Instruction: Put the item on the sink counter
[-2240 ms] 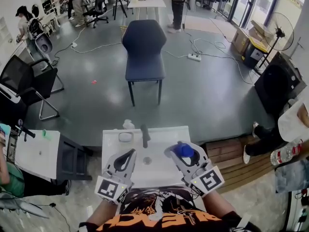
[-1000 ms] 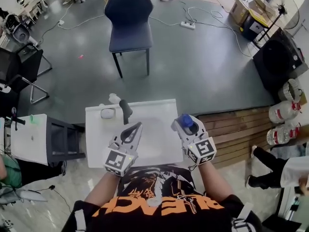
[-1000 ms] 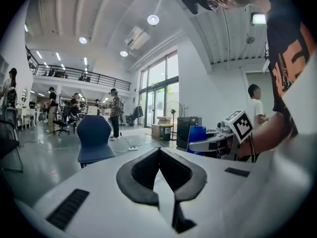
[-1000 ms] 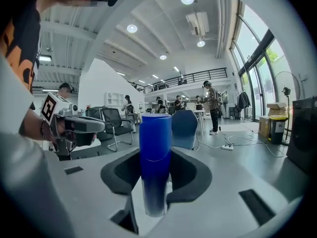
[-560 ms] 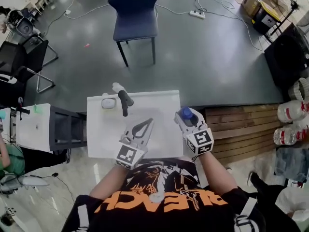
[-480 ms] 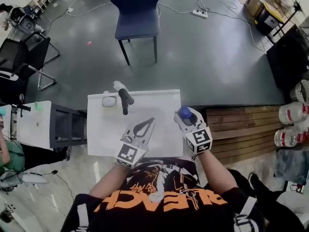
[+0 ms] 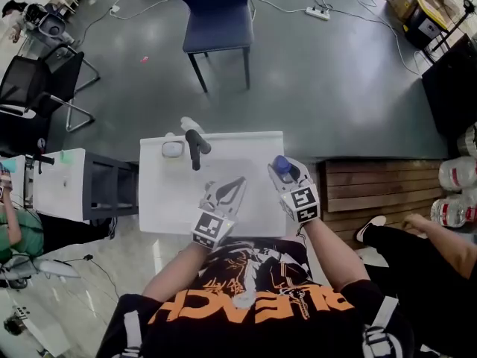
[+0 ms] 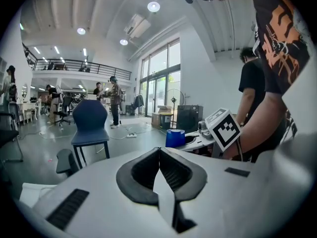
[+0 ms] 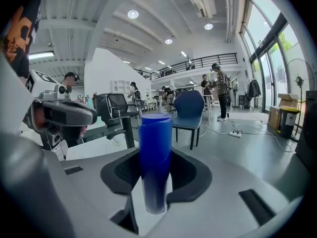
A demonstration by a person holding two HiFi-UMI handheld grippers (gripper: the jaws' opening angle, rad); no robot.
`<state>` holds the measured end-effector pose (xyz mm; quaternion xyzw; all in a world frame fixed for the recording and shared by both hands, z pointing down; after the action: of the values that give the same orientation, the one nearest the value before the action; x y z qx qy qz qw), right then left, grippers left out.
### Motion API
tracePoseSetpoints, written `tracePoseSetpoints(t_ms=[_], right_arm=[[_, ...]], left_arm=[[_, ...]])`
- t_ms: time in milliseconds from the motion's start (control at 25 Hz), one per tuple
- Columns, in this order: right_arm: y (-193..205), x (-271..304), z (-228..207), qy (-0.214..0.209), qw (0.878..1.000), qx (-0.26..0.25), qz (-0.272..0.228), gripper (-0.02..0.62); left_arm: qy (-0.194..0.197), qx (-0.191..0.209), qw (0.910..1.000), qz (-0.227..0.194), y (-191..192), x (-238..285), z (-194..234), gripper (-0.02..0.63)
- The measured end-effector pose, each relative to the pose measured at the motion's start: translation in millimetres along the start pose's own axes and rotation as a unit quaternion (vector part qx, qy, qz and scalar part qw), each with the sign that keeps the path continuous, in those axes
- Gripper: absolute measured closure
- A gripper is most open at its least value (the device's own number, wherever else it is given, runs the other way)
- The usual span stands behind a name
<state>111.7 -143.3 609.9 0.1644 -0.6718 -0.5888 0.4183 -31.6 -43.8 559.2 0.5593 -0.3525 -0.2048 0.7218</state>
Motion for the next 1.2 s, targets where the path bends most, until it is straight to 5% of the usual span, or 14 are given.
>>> tracePoseSetpoints(t_ms=[1200], right_arm=[[37,39,15,0.021,0.997,-0.067,0.024,0.433]], left_arm=[[0.010,-0.022,0.9993,0.028,19,5,0,0.525]])
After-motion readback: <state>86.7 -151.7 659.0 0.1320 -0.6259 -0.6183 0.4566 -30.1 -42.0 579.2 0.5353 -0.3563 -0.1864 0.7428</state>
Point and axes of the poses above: the fingertips, and each gripper's own axes: x forward along the fingers, z to its left, y out of its underside, the point moved 7 cm from there along -x, backward along the fingers, and after that the axes turned 15 degrees about y, right-handed, at the moved point
